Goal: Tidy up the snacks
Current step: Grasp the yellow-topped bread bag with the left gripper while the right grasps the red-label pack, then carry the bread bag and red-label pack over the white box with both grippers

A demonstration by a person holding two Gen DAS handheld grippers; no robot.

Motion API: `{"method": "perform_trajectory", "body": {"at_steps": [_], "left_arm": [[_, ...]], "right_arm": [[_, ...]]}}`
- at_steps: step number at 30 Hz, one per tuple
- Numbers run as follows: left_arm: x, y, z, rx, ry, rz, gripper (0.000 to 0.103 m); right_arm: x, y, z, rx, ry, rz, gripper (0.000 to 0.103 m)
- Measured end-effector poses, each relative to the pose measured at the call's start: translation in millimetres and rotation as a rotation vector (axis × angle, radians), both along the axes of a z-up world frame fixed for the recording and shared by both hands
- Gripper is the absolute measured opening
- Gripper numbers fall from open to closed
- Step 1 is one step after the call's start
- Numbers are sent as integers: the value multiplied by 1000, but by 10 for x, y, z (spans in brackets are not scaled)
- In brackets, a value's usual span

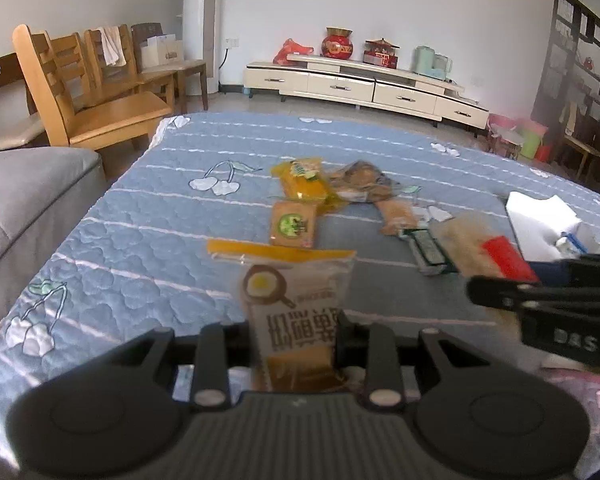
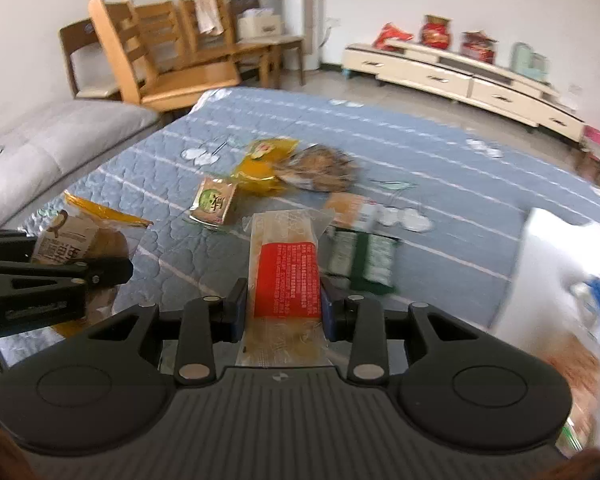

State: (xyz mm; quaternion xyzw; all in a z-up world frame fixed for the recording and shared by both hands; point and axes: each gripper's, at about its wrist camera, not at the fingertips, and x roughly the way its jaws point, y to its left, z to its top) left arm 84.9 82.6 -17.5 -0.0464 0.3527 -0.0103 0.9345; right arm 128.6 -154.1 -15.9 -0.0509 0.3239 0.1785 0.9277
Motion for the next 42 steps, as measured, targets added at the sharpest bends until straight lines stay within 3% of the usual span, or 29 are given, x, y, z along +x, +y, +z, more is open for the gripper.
{"method": "perform_trajectory", "body": {"at_steps": [13,29,42], "left_arm": [[-410,-456,362,17,-43,-39,30],[-574,-941,569,48,-78,-129,30],[-522,-1201,574,58,-77,-179,30]], "right_arm": [[-867,-494,301,23,-57,-117,43],[-1142,-766,429,58,-115,-185,43],[-1205,-961,443,63,-125,-242,43]]}}
